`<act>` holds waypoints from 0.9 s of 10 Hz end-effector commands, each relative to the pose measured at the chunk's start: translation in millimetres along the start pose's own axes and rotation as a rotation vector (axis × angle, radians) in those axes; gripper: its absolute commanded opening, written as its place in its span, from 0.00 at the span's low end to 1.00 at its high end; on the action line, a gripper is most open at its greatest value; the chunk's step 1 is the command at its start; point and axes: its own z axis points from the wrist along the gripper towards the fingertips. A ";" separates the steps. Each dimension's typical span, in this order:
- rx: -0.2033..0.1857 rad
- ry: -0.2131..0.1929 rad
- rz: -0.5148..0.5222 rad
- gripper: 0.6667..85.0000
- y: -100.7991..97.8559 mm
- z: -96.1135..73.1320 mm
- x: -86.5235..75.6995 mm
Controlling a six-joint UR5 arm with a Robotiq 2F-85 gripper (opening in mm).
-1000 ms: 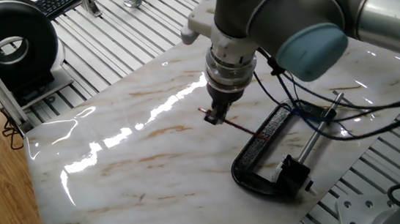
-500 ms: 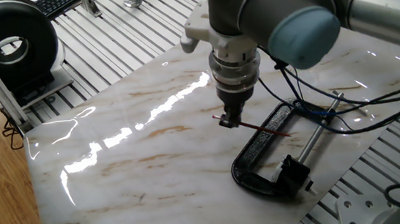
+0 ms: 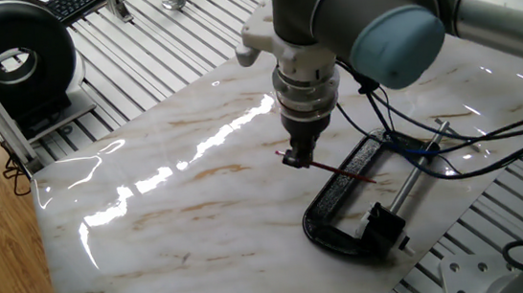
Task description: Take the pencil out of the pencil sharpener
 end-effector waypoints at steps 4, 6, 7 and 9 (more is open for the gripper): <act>0.030 -0.090 0.048 0.00 -28.2 39.6 -89.3; -0.005 -0.037 0.083 0.00 -21.4 31.4 -63.7; -0.020 -0.022 0.135 0.00 -17.5 31.5 -60.1; -0.016 -0.056 0.186 0.00 -19.4 31.2 -68.9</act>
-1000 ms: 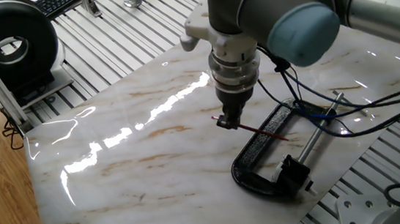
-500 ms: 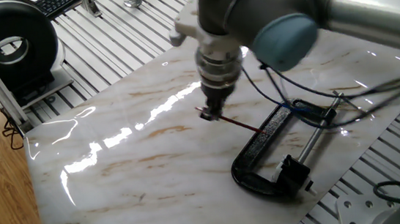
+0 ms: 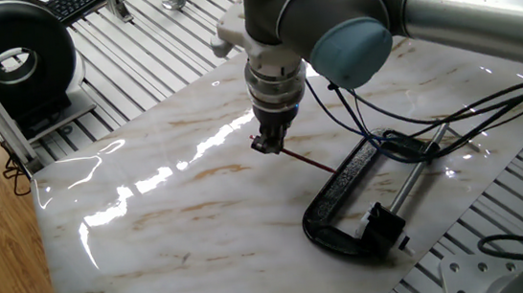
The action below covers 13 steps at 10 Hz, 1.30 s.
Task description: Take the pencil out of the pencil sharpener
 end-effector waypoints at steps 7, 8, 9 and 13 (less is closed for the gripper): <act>-0.067 -0.073 0.061 0.00 14.2 -0.8 -21.7; -0.054 -0.109 0.048 0.00 10.6 -1.4 -31.0; -0.048 -0.102 0.046 0.00 9.1 -1.2 -29.0; -0.038 -0.007 0.037 0.00 6.1 -55.6 7.5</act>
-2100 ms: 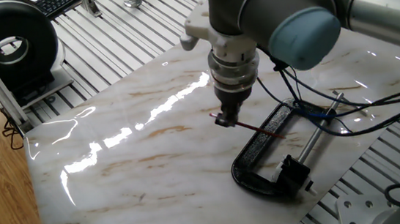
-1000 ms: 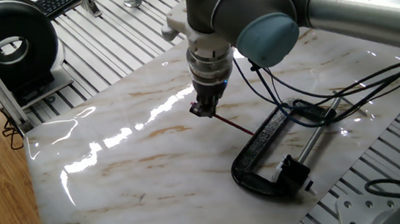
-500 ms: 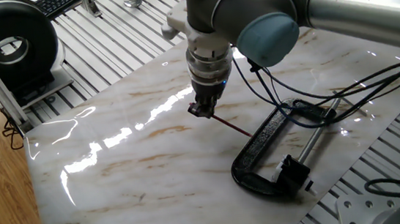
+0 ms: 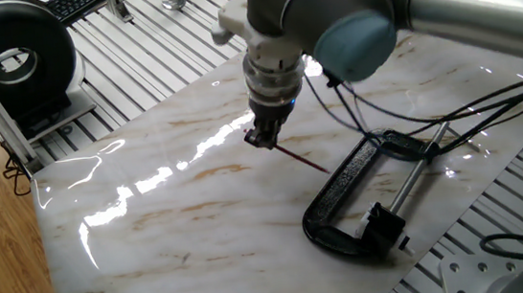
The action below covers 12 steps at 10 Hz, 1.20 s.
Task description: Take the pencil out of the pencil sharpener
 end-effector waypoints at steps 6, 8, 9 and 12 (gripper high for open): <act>0.010 -0.004 0.050 0.00 27.0 -80.4 13.3; -0.025 -0.054 0.068 0.00 35.5 -80.9 0.1; -0.020 -0.055 0.074 0.00 34.3 -80.9 -0.1; -0.054 0.052 0.128 0.00 44.5 -81.2 26.9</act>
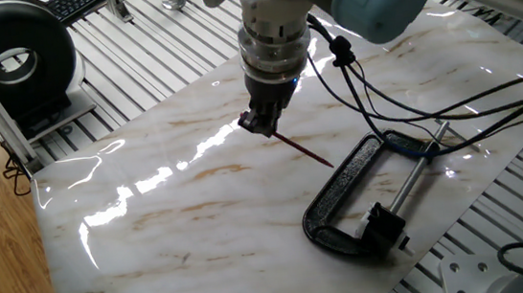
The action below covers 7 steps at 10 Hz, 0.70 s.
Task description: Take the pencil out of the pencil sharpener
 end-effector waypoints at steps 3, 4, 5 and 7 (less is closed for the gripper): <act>-0.041 0.006 0.091 0.00 10.9 -3.3 1.6; -0.042 -0.028 0.090 0.00 11.0 -3.5 -7.3; -0.026 -0.039 0.070 0.00 6.6 -3.4 -9.9; -0.003 0.013 0.031 0.00 -14.1 4.8 -36.3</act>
